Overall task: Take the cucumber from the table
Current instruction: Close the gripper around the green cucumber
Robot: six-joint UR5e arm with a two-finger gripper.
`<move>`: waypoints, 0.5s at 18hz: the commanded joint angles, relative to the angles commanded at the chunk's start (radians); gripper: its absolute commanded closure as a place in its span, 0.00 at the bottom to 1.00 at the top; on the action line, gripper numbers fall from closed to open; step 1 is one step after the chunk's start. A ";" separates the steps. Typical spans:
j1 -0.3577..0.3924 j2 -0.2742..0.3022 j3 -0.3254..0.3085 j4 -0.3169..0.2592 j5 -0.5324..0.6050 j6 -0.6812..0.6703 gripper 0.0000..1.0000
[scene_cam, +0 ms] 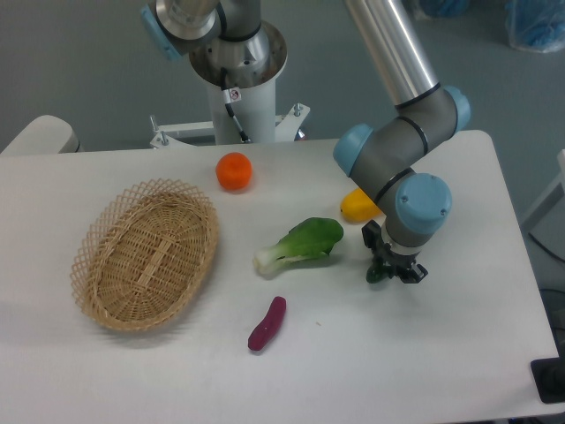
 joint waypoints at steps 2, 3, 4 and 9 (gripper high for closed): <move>-0.002 0.000 0.017 -0.003 -0.002 0.000 0.88; -0.003 0.000 0.031 -0.005 -0.003 0.000 0.88; -0.003 0.000 0.044 -0.008 -0.005 0.000 0.88; -0.015 -0.011 0.118 -0.046 -0.015 -0.002 0.88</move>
